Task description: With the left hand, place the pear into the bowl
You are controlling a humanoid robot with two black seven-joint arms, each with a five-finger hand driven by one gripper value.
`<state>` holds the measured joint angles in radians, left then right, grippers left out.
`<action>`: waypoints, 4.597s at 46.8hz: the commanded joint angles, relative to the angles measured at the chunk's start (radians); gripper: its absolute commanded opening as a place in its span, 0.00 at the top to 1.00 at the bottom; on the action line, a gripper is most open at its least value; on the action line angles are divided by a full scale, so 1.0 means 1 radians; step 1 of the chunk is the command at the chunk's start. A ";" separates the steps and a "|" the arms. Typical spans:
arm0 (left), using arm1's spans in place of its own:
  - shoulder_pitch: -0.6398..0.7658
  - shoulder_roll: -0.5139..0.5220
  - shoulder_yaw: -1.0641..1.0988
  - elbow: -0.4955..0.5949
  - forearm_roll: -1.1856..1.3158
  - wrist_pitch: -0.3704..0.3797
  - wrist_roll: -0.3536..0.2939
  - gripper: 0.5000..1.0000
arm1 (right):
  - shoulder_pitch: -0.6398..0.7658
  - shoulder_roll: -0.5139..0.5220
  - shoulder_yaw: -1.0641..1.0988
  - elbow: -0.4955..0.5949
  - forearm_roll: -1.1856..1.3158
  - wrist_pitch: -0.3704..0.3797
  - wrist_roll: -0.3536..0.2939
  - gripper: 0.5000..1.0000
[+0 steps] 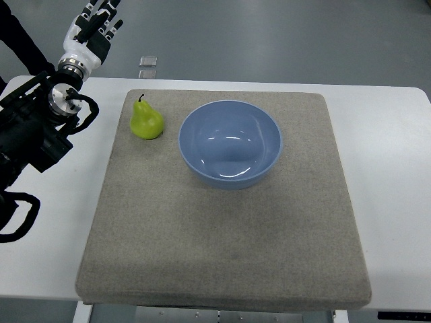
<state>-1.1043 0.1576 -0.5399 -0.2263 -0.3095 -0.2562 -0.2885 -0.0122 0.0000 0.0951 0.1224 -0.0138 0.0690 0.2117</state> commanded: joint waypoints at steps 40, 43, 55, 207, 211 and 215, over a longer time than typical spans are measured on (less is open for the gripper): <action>-0.002 -0.009 0.026 -0.004 0.010 0.008 0.002 0.02 | 0.000 0.000 0.000 0.000 0.000 0.000 0.000 0.15; -0.003 -0.007 0.050 -0.004 0.010 0.005 0.002 0.02 | 0.000 0.000 0.001 0.000 0.000 0.000 0.000 0.15; -0.022 0.019 0.221 -0.070 0.072 -0.014 0.005 0.02 | 0.000 0.000 0.000 0.000 0.000 0.000 0.000 0.15; -0.108 0.287 0.462 -0.387 1.708 -0.046 -0.181 0.05 | 0.000 0.000 0.000 0.000 0.000 0.000 0.000 0.15; -0.098 0.287 0.463 -0.387 1.712 -0.046 -0.181 0.05 | 0.000 0.000 0.000 -0.001 0.000 0.000 0.000 0.15; -0.089 0.287 0.462 -0.386 1.713 -0.046 -0.181 0.06 | 0.000 0.000 0.000 0.000 0.000 0.000 0.000 0.15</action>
<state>-1.1981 0.4437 -0.0766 -0.6124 1.4024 -0.3020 -0.4693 -0.0123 0.0000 0.0951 0.1222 -0.0138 0.0690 0.2117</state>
